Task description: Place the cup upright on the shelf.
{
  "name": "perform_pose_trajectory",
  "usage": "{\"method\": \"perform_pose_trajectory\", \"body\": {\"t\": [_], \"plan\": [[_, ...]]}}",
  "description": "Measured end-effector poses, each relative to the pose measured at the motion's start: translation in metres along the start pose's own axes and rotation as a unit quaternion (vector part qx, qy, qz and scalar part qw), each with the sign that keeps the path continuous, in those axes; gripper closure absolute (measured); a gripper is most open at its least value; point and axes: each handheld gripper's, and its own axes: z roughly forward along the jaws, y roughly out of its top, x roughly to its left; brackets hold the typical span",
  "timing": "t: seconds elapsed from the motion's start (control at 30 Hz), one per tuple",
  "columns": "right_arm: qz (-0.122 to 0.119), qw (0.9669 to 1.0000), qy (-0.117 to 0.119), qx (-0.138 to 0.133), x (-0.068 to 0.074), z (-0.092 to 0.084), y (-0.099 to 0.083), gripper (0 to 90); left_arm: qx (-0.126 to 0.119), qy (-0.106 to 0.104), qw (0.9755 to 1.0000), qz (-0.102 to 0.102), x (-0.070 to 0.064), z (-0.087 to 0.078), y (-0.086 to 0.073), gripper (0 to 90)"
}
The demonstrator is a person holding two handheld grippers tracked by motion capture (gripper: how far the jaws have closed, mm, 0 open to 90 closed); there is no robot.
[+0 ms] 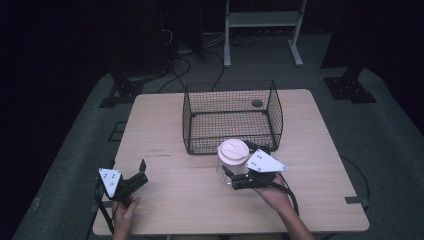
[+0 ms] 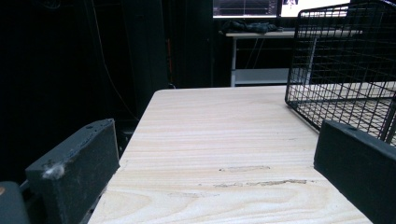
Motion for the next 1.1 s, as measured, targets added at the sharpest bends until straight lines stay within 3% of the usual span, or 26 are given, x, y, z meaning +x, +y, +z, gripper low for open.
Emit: {"method": "perform_pose_trajectory", "body": {"t": [0.33,0.8,1.1], "plan": [[-0.010,0.9997,-0.021,0.000,0.003,0.011,-0.001,1.2,0.000,0.000,1.0000,0.000,0.000,0.000,0.000,0.0],[-0.015,0.9993,-0.034,0.003,0.004,0.009,0.001,4.0,-0.001,0.000,1.0000,-0.002,0.000,0.000,0.000,0.0],[-0.009,0.9993,-0.036,-0.002,-0.008,0.002,0.016,4.0,-0.001,-0.001,1.0000,-0.001,0.000,0.000,0.000,0.0]]}}
